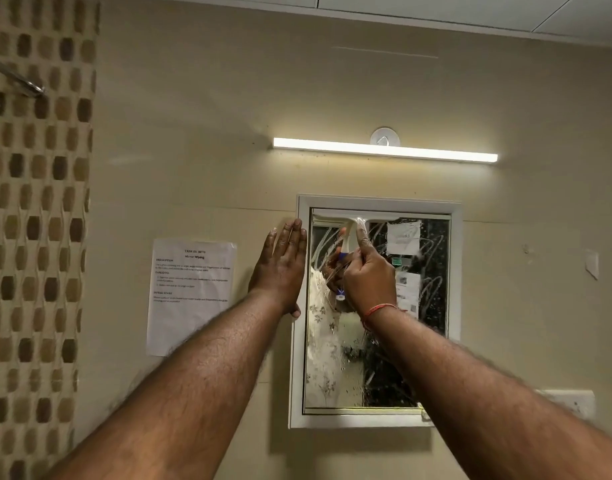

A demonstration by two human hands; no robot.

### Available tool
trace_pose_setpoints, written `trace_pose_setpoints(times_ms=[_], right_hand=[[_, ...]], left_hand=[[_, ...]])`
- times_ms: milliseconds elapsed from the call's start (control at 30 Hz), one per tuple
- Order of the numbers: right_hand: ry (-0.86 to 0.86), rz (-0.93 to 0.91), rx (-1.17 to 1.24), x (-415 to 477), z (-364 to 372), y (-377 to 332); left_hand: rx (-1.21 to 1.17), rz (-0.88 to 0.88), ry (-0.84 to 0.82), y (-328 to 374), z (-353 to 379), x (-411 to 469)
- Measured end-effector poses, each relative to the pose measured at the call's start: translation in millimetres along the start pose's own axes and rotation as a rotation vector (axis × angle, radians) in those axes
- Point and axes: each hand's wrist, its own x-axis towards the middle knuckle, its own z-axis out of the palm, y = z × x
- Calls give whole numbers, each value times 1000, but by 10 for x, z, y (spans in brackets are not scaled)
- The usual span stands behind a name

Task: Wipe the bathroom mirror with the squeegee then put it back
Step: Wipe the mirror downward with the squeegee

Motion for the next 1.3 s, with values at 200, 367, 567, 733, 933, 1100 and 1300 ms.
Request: trace_pose_setpoints(times_ms=[200, 367, 567, 733, 933, 1100, 1300], right_hand=[[-28, -57, -125, 16, -11, 9], [-36, -56, -152, 1, -48, 56], [-67, -62, -166, -151, -25, 240], [-74, -46, -172, -333, -10, 350], [-123, -11, -175, -641, 46, 560], [-152, -42, -269, -854, -4, 652], [-136, -15, -268, -1196, 31, 862]], left_hand=[[-25, -13, -1, 45, -21, -70], [-32, -10, -12, 122, -12, -174], [-55, -19, -11, 212, 41, -313], [-73, -20, 5, 273, 93, -417], [-116, -14, 21, 341, 212, -571], [-96, -11, 25, 394, 272, -659], [-140, -12, 24, 486, 384, -807]])
